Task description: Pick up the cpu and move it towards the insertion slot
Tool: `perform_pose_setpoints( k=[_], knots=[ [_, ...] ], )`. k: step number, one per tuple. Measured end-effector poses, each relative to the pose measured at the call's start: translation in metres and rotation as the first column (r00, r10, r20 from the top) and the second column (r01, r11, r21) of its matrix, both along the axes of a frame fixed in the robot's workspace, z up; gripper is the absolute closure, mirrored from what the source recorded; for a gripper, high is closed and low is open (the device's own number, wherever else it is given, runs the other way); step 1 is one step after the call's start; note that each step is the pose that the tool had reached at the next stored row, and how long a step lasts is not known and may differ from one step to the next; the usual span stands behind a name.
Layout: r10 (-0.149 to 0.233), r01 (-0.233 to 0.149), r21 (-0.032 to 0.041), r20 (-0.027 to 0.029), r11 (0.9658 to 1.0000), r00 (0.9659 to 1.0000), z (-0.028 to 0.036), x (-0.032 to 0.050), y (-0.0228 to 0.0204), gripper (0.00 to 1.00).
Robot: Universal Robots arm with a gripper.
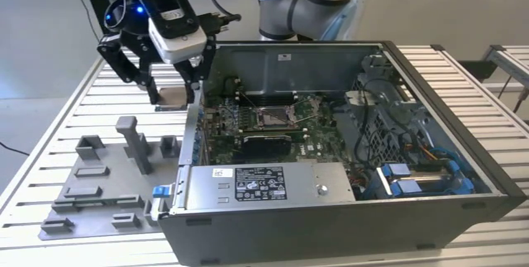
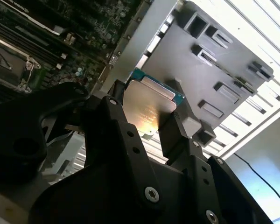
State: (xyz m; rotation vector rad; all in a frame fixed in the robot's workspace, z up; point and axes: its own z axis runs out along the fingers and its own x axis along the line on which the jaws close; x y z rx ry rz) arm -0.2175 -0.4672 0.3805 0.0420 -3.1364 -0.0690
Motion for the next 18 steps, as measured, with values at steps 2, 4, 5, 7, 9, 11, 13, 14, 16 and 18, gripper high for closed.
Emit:
perform_pose_setpoints(
  k=[2, 4, 5, 7, 9, 11, 13, 14, 16, 18],
  knots=[
    [0.0, 0.0, -0.0001, 0.0, 1.0, 1.0, 0.0, 0.009, 0.0, 1.0],
    [0.0, 0.0, 0.0, -0.0001, 1.0, 1.0, 0.0, 0.0183, 0.0, 1.0],
    [0.0, 0.0, 0.0, -0.0001, 1.0, 1.0, 0.0, 0.0225, 0.0, 1.0],
    [0.0, 0.0, 0.0, 0.0, 1.0, 1.0, 0.0, 0.0316, 0.0, 1.0],
    [0.0, 0.0, -0.0001, -0.0001, 1.0, 1.0, 0.0001, 0.041, 0.0, 1.0],
    [0.0, 0.0, 0.0, 0.0, 1.0, 1.0, 0.0, 0.0499, 0.0, 1.0],
    [0.0, 0.0, 0.0, -0.0001, 1.0, 1.0, 0.0, 0.059, 0.0, 1.0],
    [0.0, 0.0, -0.0001, -0.0001, 1.0, 1.0, 0.0, 0.0634, 0.0, 1.0],
    [0.0, 0.0, 0.0, 0.0, 1.0, 1.0, 0.0, 0.0726, 0.0, 1.0],
    [0.0, 0.0, -0.0001, -0.0001, 1.0, 1.0, 0.0, 0.0816, 0.0, 1.0]
  ],
)
